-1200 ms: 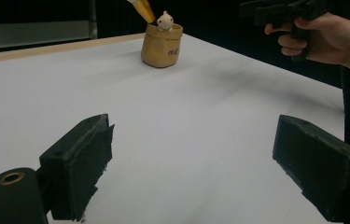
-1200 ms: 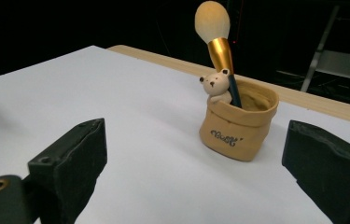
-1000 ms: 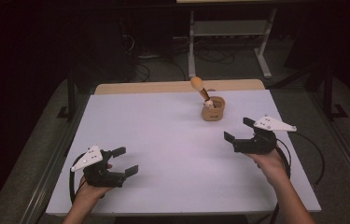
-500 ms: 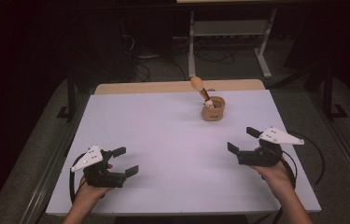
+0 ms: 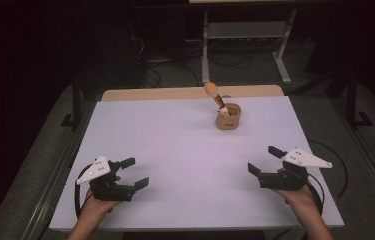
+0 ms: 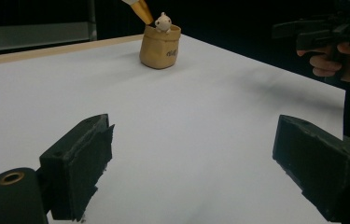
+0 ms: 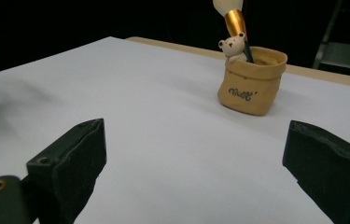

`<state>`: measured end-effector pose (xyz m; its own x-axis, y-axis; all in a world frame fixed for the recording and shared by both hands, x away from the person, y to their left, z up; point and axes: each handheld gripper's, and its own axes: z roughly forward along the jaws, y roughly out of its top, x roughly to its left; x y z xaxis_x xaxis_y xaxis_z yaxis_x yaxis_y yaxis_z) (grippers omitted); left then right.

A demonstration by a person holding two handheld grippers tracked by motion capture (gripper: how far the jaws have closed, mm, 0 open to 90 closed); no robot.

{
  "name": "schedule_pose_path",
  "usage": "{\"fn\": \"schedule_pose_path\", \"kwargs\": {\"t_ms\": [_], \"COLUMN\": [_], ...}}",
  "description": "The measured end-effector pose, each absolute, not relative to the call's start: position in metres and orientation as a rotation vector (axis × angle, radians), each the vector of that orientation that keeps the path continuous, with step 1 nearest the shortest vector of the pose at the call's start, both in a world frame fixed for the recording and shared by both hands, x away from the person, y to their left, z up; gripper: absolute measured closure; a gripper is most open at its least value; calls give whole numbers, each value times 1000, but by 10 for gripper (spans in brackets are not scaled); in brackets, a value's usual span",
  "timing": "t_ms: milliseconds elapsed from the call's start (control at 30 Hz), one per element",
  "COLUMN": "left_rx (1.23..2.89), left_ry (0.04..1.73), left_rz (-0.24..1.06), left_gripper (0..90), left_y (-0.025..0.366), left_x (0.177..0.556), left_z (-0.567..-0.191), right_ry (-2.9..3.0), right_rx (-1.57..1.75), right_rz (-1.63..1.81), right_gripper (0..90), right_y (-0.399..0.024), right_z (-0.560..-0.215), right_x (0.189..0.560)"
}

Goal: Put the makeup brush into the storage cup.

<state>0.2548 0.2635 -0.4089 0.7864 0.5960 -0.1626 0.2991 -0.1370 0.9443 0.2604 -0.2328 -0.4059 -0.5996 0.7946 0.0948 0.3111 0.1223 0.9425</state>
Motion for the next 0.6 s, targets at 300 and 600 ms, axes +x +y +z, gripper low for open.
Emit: {"fn": "schedule_pose_path", "kwargs": {"t_ms": [300, 600], "left_rx": [1738, 1738], "left_ry": [702, 703], "left_rz": [301, 302], "left_gripper": [112, 112], "left_y": [265, 265], "left_x": [255, 255], "left_z": [-409, -409], "right_ry": [1974, 1995], "right_rx": [1090, 1096], "right_rz": [1459, 1434], "right_gripper": [54, 54], "right_y": [-240, -242], "right_z": [-413, -419], "right_x": [249, 241]}}
